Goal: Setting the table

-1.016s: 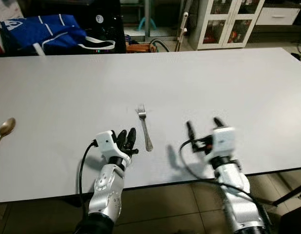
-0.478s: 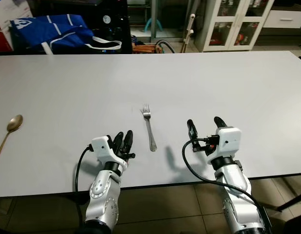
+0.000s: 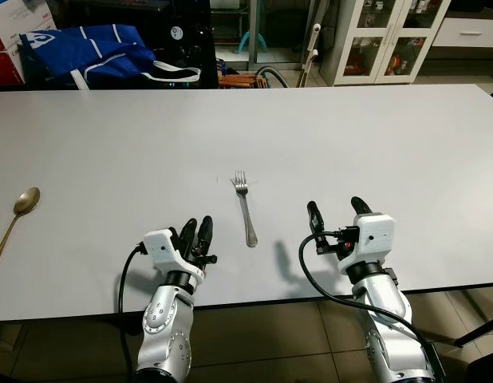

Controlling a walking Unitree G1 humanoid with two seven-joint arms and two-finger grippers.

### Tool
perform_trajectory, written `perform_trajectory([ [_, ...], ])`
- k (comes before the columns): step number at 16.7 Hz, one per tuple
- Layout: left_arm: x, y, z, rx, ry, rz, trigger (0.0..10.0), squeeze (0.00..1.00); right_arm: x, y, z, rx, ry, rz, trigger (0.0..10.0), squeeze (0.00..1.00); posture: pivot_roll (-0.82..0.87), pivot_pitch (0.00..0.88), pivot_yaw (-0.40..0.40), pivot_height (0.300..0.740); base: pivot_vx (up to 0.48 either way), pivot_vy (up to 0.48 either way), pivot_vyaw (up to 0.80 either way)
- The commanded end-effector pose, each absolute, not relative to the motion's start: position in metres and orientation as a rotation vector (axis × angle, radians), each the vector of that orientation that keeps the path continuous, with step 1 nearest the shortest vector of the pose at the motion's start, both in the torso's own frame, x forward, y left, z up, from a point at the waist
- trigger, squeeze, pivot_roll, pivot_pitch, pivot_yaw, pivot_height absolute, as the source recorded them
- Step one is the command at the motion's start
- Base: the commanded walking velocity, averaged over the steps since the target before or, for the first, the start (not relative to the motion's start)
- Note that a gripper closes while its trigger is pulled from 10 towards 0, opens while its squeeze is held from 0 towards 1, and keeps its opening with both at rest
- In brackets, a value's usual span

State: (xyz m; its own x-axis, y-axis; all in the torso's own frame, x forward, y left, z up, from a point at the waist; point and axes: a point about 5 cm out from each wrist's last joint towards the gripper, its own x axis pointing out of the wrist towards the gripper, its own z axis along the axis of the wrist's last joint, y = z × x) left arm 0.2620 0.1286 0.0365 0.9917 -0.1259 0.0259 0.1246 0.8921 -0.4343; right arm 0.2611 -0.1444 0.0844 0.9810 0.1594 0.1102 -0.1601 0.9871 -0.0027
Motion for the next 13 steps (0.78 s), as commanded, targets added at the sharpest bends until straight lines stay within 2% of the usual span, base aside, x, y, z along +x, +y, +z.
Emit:
perform_trajectory([
  [1,0.2699,0.1802,0.1125,0.05,-0.002,-0.219,10.0,0.0,0.2622,-0.1453,0.0856,0.005,-0.115,0.154,10.0,0.0,-0.19,0.0,0.149,0.731,0.0,0.0,0.0],
  [13,0.2699,0.1802,0.1125,0.05,-0.002,-0.219,10.0,0.0,0.2622,-0.1453,0.0856,0.005,-0.115,0.154,10.0,0.0,-0.19,0.0,0.149,0.731,0.0,0.0,0.0],
])
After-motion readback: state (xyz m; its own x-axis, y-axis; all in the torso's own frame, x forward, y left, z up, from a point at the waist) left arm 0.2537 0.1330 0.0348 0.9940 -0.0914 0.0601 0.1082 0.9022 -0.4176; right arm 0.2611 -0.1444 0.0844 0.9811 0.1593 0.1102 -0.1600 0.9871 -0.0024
